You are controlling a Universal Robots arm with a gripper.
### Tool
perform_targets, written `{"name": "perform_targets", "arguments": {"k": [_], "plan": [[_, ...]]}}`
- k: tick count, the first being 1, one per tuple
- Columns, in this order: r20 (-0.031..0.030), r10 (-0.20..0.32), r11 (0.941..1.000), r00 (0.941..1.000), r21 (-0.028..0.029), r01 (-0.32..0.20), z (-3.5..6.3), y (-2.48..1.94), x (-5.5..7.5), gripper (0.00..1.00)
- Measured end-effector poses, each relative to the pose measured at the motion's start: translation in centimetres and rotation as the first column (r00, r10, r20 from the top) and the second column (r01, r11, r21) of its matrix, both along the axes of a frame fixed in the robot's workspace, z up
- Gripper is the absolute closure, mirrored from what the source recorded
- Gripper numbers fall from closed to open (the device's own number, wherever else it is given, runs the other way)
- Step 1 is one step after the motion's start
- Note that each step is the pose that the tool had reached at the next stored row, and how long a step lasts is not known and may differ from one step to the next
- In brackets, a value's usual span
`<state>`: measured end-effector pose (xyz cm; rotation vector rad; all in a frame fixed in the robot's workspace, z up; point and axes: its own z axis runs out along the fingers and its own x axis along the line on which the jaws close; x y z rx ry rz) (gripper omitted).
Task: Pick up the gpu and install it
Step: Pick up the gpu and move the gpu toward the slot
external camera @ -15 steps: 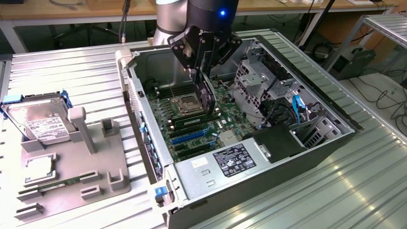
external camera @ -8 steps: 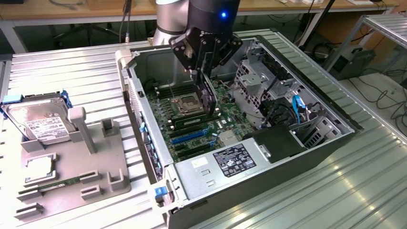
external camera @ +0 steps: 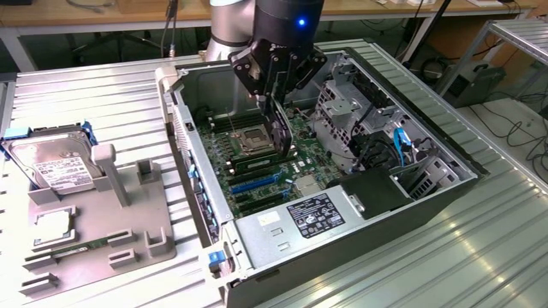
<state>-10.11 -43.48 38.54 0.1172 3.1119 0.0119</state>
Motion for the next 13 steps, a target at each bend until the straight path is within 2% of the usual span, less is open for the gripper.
{"name": "perform_targets", "arguments": {"k": [13], "plan": [[0.0000, 0.000, 1.0000, 1.0000, 0.0000, 0.000, -0.66, 0.00, 0.13, 0.74]]}}
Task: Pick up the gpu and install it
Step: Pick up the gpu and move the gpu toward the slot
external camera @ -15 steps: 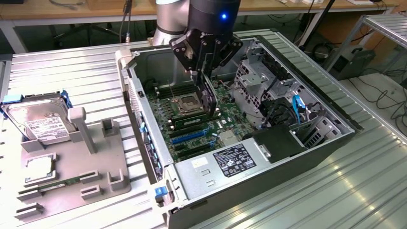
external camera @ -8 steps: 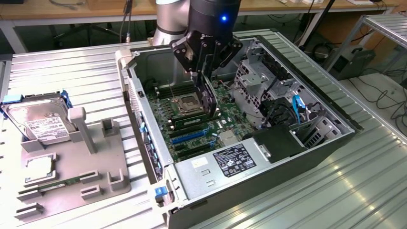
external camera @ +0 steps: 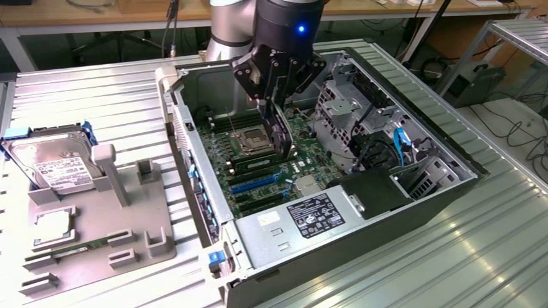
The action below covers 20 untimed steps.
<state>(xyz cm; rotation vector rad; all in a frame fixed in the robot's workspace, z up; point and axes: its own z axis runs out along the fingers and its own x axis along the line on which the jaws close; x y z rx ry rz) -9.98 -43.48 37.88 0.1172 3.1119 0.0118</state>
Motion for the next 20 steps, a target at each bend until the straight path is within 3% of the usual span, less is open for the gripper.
{"name": "perform_targets", "arguments": {"k": [20], "plan": [[0.0000, 0.000, 1.0000, 1.0000, 0.0000, 0.000, -0.80, 0.00, 0.14, 0.74]]}}
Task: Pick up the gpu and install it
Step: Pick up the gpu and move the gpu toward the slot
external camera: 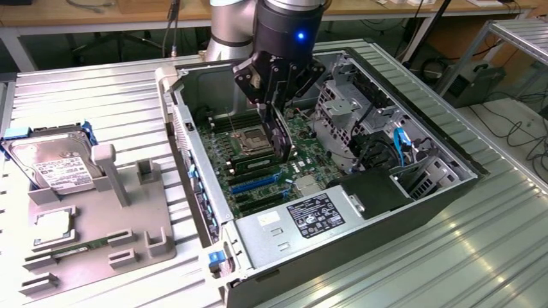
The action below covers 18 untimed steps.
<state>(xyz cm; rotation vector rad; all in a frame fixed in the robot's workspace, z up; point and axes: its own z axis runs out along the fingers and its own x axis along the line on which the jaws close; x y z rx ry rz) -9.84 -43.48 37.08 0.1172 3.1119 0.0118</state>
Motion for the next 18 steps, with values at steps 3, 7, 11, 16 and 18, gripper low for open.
{"name": "perform_targets", "arguments": {"k": [3, 7, 11, 16, 18], "plan": [[0.0000, 0.000, 1.0000, 1.0000, 0.0000, 0.000, -0.12, 0.00, 0.03, 0.74], [0.0000, 0.000, 1.0000, 1.0000, 0.0000, 0.000, -0.29, 0.00, 0.12, 0.74], [0.0000, 0.000, 1.0000, 1.0000, -0.0001, 0.000, -0.52, 0.01, 0.30, 0.74], [0.0000, 0.000, 1.0000, 1.0000, 0.0000, 0.000, -0.77, 0.01, 0.55, 0.74], [0.0000, 0.000, 1.0000, 1.0000, 0.0000, 0.000, -0.82, 0.01, 0.62, 0.74]]}}
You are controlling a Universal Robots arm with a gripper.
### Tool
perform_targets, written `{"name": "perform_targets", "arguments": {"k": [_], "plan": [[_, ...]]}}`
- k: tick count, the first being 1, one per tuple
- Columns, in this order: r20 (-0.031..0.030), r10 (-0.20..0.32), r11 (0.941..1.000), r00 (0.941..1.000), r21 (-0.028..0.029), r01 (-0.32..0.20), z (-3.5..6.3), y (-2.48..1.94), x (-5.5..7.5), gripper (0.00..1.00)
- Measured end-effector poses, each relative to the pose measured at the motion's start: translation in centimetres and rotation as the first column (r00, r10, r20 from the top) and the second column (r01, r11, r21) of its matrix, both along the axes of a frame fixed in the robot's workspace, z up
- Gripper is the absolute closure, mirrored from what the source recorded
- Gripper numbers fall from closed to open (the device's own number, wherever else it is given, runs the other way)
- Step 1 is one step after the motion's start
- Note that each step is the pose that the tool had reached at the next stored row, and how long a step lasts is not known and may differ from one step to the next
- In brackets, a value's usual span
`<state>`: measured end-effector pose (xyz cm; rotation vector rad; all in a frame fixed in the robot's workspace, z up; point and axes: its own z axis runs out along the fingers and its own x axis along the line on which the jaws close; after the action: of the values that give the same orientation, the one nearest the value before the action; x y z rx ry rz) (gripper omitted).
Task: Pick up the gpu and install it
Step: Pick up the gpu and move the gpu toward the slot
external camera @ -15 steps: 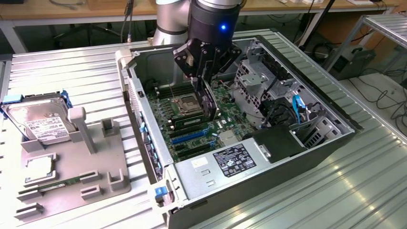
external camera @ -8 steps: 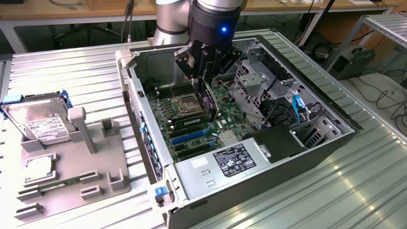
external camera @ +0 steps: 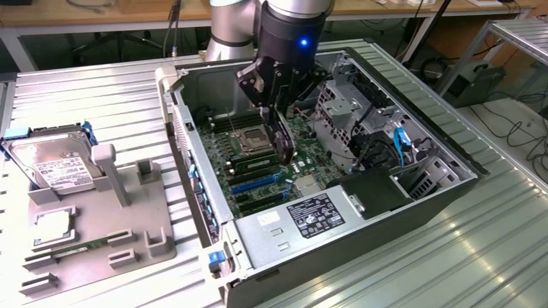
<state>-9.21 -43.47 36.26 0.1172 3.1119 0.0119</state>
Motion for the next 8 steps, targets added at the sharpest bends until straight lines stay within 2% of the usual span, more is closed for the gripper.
{"name": "perform_targets", "arguments": {"k": [8], "plan": [[0.0000, 0.000, 1.0000, 1.0000, 0.0000, 0.000, -0.23, 0.00, 0.35, 0.74]]}}
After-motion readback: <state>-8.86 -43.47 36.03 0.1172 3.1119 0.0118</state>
